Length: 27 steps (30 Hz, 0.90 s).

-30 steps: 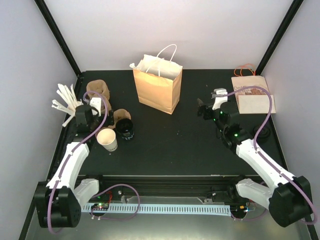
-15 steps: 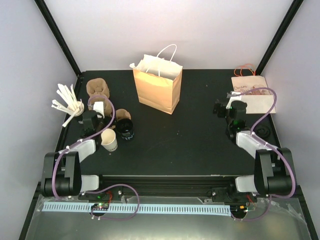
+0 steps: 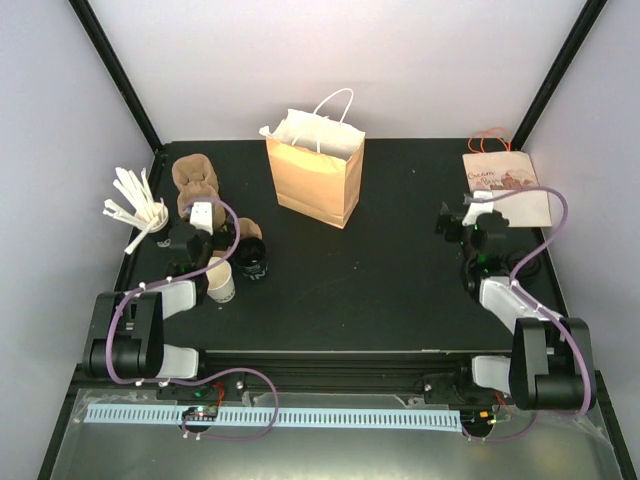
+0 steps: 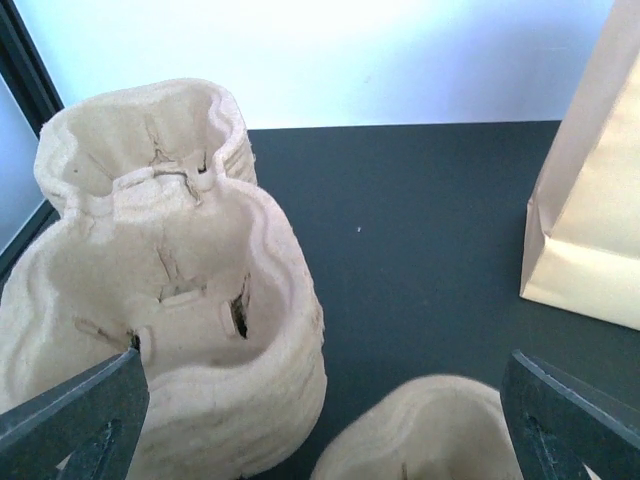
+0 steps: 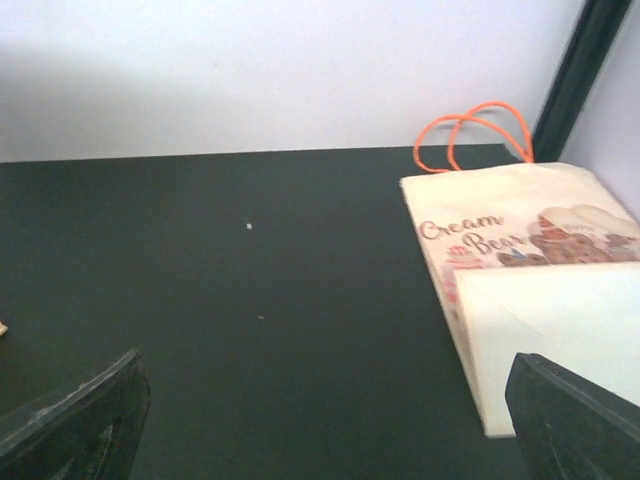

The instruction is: Pack the takeout coffee

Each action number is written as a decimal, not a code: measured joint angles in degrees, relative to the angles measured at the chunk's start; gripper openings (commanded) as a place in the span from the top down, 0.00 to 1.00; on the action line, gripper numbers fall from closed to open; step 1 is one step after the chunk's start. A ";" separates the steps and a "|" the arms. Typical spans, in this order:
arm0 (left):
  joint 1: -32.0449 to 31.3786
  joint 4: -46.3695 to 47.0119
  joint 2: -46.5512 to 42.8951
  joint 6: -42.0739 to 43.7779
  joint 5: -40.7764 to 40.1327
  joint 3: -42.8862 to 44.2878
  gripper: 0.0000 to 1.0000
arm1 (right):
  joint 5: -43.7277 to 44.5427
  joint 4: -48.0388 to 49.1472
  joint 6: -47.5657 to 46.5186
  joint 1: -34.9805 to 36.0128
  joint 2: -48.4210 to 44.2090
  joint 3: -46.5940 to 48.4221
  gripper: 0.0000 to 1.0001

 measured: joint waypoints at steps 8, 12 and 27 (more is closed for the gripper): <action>-0.07 12.07 1.64 1.33 0.28 -7.89 0.01 | -5.84 13.73 -2.05 -3.69 2.38 -10.62 0.00; -0.35 14.10 1.64 1.95 0.44 -7.78 0.01 | -9.35 25.03 -2.60 -3.63 6.82 -13.66 0.00; -0.39 12.46 1.64 2.58 1.88 -6.80 0.01 | -10.64 30.08 -3.15 -3.61 7.65 -14.86 0.00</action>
